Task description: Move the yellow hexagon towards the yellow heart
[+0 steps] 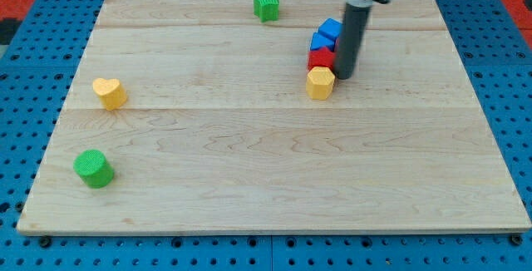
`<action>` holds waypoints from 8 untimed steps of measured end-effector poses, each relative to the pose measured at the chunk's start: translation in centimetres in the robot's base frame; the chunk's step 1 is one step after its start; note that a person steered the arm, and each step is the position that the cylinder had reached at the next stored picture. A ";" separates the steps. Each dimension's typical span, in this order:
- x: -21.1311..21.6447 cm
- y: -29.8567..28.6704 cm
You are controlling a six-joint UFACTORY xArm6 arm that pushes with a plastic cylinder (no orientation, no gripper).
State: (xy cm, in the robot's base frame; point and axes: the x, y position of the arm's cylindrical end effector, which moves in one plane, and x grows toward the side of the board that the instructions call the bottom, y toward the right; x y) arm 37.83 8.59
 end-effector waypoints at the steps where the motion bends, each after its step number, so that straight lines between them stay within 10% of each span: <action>1: 1.8 -5.6; 3: 3.7 2.7; 5: 6.0 -7.0; 6: 7.8 -1.6; 8: 10.5 -19.1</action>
State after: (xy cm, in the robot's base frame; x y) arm 48.33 -10.51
